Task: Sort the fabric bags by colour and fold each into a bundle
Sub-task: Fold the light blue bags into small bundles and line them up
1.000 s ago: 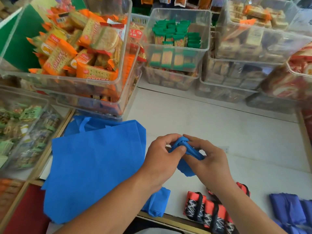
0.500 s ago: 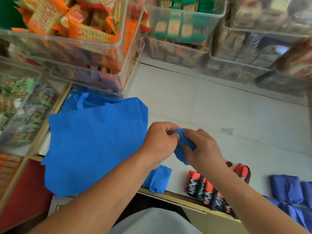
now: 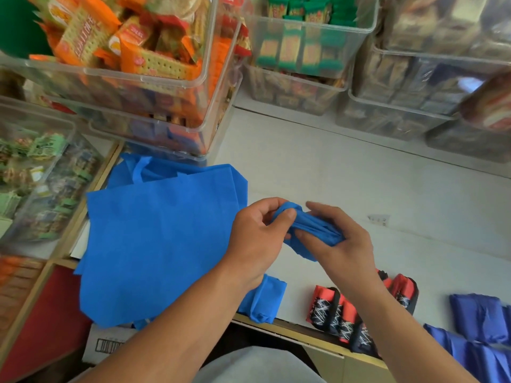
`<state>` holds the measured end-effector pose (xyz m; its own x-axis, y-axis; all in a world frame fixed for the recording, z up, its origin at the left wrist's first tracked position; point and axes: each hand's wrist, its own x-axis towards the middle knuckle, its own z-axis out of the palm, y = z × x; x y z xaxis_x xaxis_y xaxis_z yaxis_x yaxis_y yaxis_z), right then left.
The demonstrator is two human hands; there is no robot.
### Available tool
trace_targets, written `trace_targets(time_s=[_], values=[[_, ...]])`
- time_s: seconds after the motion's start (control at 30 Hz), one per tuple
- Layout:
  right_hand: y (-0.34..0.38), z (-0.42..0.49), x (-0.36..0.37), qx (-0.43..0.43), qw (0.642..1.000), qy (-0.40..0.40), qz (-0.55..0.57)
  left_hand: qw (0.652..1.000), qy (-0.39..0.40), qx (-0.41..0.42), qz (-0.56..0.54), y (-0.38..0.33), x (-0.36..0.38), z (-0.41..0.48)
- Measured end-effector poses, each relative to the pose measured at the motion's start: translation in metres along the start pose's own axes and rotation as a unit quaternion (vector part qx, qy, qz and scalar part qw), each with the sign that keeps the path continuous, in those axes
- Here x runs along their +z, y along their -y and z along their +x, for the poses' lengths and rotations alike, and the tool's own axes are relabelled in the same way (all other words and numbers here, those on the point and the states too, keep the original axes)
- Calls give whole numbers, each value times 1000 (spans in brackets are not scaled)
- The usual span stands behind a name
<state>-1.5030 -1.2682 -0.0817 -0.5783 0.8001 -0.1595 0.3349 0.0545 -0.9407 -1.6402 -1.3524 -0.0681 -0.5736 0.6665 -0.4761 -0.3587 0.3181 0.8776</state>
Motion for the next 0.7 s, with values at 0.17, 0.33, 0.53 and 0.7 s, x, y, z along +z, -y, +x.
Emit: trace_targets(time_s=[0.17, 0.33, 0.53, 0.7], values=[[-4, 9, 3, -113, 986, -10, -122, 997, -13, 19, 72, 0, -1, 0], [-17, 14, 4, -183, 967, -6, -178, 944, -66, 173, 275, 13, 3, 1], [-17, 13, 10, -195, 963, -7, -187, 897, -137, 253, 335, 24, 14, -2], [-16, 14, 6, -149, 977, -16, -149, 946, -106, 216, 217, 22, 16, -5]])
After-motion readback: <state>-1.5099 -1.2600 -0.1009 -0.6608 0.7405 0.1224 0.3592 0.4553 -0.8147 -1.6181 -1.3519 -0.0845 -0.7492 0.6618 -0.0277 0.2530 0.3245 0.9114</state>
